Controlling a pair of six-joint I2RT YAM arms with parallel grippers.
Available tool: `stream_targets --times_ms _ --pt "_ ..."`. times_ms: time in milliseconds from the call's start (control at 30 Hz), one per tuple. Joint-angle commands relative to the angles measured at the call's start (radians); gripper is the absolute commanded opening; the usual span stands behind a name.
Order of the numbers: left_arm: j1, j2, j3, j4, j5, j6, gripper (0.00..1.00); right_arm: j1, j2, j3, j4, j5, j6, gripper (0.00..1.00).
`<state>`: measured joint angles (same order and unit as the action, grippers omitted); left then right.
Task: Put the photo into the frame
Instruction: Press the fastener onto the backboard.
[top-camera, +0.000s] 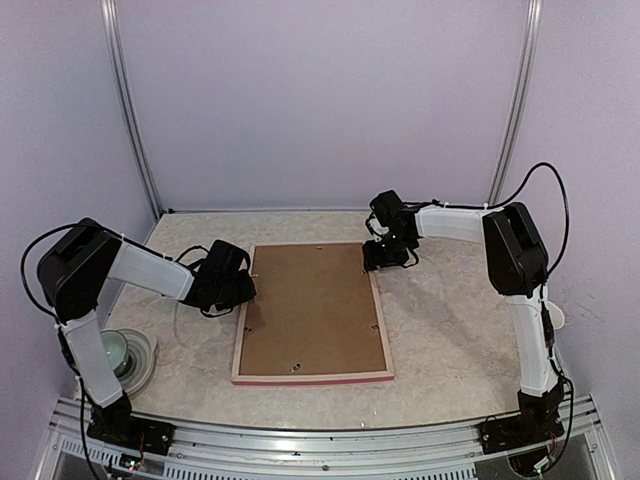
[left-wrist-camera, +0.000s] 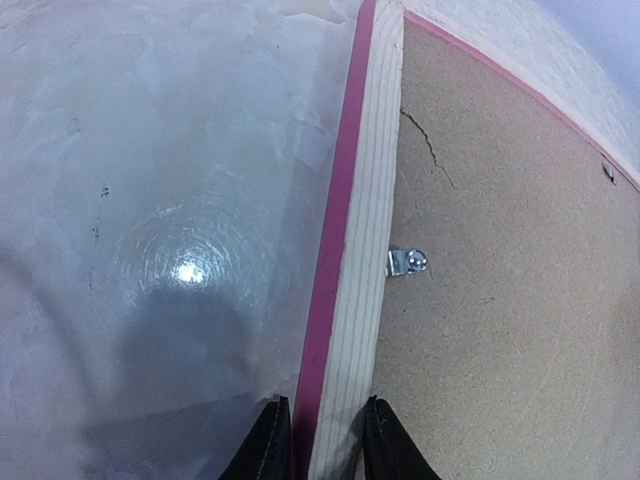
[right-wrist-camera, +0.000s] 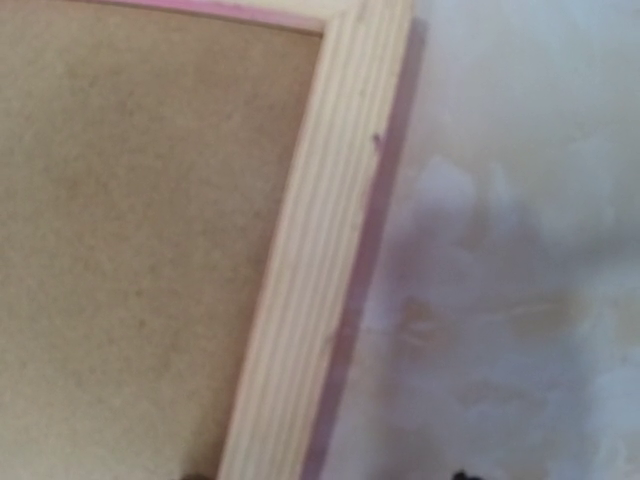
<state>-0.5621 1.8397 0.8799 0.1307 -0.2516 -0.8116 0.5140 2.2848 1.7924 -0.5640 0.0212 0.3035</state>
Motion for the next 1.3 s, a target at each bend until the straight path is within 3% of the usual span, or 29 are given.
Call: stream_targets --times_ms 0,433,700,1267 --pt "0.004 0.009 -0.025 -0.058 -0.025 -0.003 0.26 0.003 -0.021 0.02 -0.089 0.008 -0.018 0.57" --pt "0.016 -0.166 0.005 -0.081 -0.104 0.067 0.39 0.003 -0.11 0.026 -0.044 -0.109 -0.02 0.66" --pt "0.041 0.011 0.192 -0.192 -0.077 0.103 0.4 0.008 -0.15 -0.067 0.013 -0.14 0.002 0.69" --pt "0.048 0.115 0.229 -0.173 -0.032 0.178 0.4 0.014 -0.191 -0.158 0.059 -0.157 -0.008 0.71"
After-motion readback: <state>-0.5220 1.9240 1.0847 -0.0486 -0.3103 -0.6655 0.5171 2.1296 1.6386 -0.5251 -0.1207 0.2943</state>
